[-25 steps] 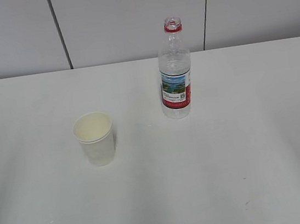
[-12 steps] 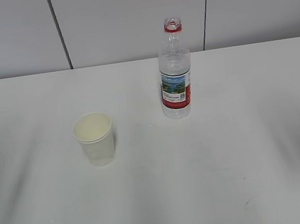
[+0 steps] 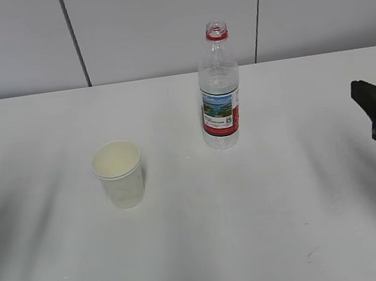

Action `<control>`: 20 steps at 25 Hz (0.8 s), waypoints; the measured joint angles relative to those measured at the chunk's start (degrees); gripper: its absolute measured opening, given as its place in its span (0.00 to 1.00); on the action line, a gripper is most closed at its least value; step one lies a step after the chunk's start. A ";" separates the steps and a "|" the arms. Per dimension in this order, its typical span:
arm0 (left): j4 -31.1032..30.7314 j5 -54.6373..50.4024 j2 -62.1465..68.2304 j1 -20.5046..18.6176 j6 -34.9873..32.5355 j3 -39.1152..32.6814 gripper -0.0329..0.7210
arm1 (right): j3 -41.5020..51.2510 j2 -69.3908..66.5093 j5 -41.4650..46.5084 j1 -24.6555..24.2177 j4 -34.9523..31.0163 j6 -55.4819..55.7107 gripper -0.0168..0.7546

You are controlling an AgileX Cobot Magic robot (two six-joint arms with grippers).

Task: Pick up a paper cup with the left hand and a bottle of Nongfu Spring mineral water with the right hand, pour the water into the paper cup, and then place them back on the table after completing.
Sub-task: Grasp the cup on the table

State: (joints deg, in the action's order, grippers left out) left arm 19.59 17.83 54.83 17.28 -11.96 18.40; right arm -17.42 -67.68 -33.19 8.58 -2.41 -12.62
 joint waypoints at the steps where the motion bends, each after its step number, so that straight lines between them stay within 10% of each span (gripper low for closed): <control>1: -0.21 0.18 0.83 0.06 -0.02 0.00 0.69 | -0.12 -1.05 -1.62 0.00 0.36 0.14 0.78; 8: -1.62 11.83 11.76 0.11 1.90 -3.70 0.69 | -1.67 -7.94 -6.33 0.00 5.46 1.55 0.78; 20: -21.61 36.48 38.23 -0.19 15.82 -5.25 0.69 | -3.78 -17.79 -12.80 0.00 9.53 3.46 0.78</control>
State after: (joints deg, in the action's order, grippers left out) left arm -2.02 54.31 93.06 17.09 3.85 13.15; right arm -21.20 -85.46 -45.99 8.58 7.12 -9.16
